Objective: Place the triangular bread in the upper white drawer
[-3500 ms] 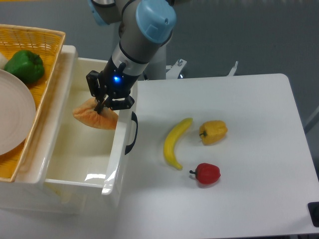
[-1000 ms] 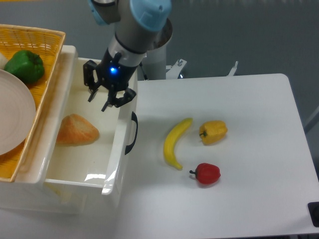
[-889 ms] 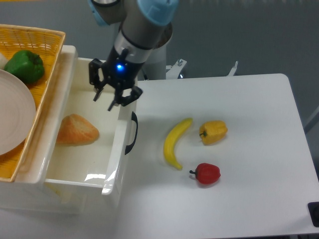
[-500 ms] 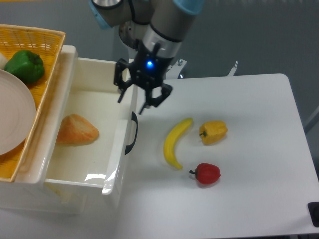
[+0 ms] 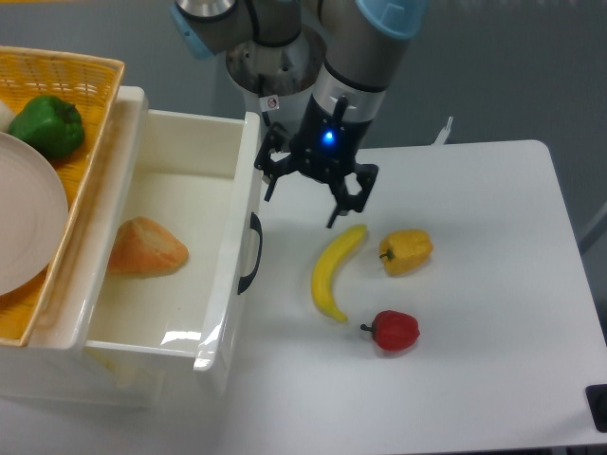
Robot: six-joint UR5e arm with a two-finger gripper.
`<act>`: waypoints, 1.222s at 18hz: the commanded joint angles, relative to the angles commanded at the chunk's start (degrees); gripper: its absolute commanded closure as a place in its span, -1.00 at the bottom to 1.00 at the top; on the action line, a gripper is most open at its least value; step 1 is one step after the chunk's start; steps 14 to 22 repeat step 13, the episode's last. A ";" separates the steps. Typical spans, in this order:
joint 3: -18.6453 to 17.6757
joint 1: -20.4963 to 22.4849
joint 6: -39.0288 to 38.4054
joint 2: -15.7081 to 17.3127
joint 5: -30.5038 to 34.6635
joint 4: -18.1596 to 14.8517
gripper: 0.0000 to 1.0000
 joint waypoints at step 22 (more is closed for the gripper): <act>0.00 -0.44 1.23 -2.90 10.30 4.40 -1.00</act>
